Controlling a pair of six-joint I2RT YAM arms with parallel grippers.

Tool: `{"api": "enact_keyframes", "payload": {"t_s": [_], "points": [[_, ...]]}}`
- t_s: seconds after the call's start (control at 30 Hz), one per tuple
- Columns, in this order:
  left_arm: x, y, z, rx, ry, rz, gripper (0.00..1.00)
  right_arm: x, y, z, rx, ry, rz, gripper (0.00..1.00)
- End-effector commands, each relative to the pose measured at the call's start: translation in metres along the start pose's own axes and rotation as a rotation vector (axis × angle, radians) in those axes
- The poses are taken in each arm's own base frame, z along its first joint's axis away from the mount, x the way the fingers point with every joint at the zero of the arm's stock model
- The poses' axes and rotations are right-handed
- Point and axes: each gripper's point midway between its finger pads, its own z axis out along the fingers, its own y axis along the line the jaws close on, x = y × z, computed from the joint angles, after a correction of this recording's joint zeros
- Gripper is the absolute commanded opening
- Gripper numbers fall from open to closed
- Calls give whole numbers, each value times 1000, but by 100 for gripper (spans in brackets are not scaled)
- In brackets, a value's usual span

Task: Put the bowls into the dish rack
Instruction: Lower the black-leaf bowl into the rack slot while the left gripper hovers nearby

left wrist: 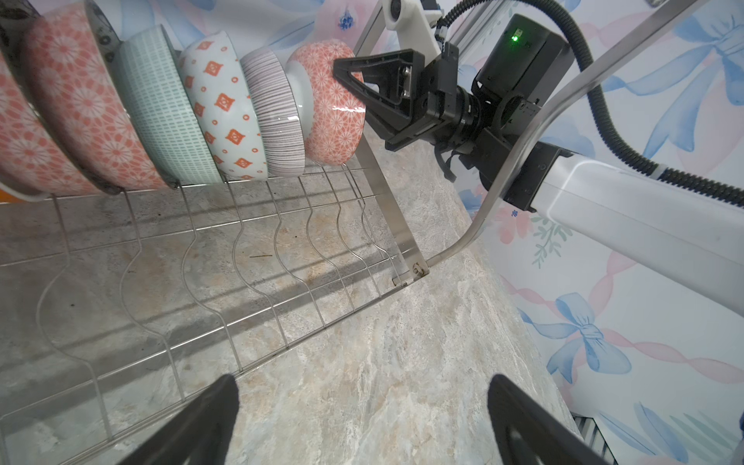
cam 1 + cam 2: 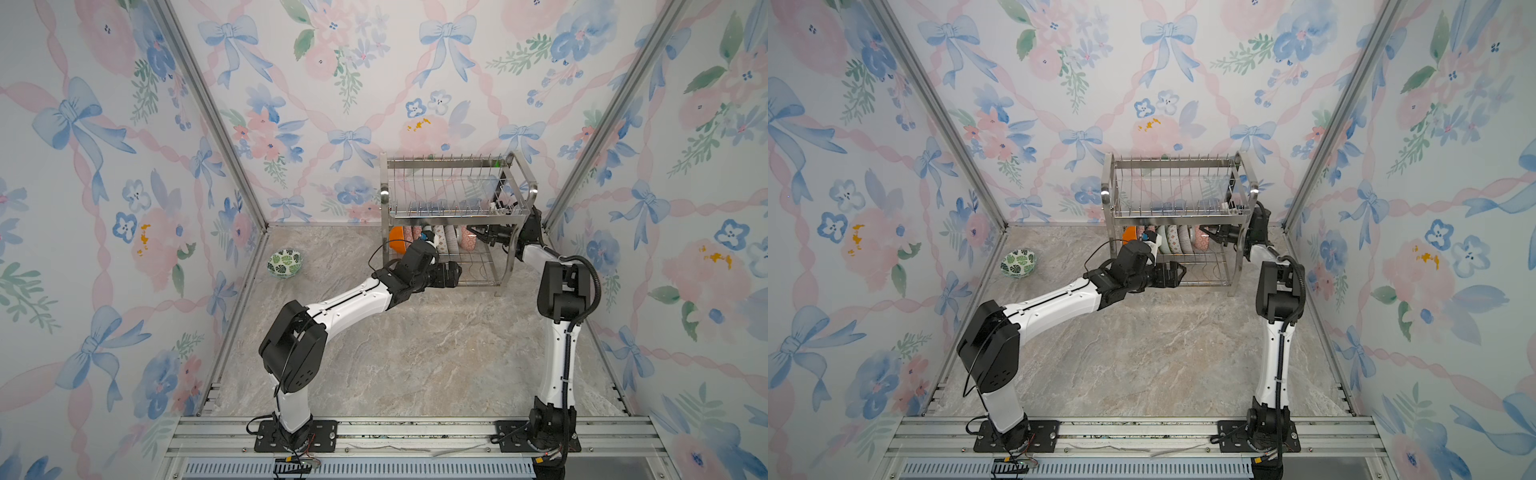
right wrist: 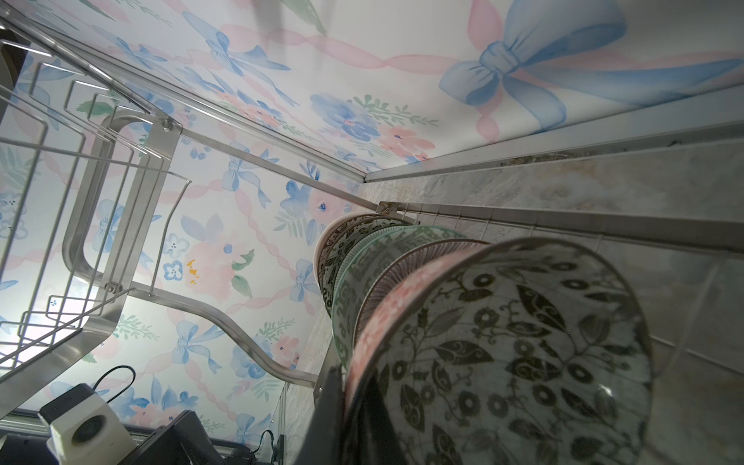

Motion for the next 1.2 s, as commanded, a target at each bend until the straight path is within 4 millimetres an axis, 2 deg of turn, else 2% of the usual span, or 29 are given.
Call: {"api": "enact_keyframes", "payload": {"t_s": [0.0,0.13,0.67,0.8,1.17], "points": [[4,4,0,-15,14,16,98,17,-6,18,22,42,79,0],[4,5,-1,-18,11,17,98,19,-3,17,18,43,82,0],[7,2,-3,-11,17,14,98,5,46,15,-79,-4,42,0],[7,2,-4,-10,18,13,98,4,47,19,-111,-8,59,0],[9,4,-6,-21,16,18,98,11,31,29,-121,9,115,0]]}}
